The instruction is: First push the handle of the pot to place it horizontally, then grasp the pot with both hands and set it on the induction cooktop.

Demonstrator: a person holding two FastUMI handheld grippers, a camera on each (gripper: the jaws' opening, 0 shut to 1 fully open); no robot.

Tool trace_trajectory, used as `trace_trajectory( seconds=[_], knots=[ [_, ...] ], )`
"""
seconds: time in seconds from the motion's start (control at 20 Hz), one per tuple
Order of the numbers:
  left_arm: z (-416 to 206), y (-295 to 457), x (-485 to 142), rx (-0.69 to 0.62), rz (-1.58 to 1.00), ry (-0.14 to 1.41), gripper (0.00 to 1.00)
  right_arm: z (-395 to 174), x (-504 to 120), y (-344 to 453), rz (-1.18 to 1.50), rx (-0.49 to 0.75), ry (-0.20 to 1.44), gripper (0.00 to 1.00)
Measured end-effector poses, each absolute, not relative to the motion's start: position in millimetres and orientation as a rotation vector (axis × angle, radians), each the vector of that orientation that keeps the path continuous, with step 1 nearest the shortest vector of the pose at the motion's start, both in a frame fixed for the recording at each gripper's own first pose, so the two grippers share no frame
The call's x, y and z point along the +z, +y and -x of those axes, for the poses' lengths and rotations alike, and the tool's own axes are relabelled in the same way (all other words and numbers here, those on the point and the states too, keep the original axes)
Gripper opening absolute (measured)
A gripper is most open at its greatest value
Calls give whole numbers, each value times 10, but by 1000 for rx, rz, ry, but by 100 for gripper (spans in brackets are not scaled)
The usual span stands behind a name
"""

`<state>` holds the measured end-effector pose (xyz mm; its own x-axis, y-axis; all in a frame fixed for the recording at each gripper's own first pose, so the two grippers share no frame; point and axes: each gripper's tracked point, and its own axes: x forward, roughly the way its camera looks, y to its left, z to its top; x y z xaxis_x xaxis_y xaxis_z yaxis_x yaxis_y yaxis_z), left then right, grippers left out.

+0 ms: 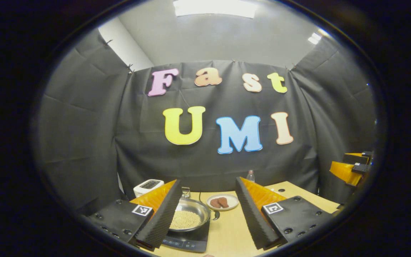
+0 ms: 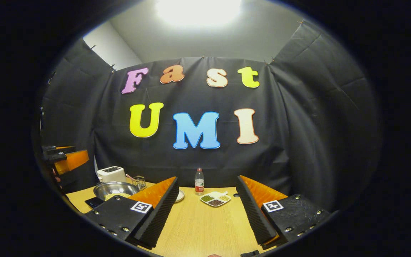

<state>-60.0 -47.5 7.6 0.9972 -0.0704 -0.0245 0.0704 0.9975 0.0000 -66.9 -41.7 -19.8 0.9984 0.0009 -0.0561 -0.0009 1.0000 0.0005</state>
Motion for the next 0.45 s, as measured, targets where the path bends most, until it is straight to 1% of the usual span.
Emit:
trace_trajectory(
  seconds=[0.05, 0.15, 0.2, 0.25, 0.45],
  knots=[
    [617, -449, 82, -69, -2, 21, 97, 677, -177, -424, 9, -7, 53, 97],
    [644, -385, 86, -71, -1, 19, 97, 705, -131, -372, 14, -7, 41, 97],
    [649, -344, 79, -69, 1, 18, 93, 709, -97, -352, 16, -9, 30, 97],
    [647, -315, 85, -70, 5, 17, 97, 711, -79, -340, 22, -12, 25, 97],
    [624, -211, 29, -69, 19, 28, 96, 725, -5, -293, 24, -18, 12, 97]
  ],
)
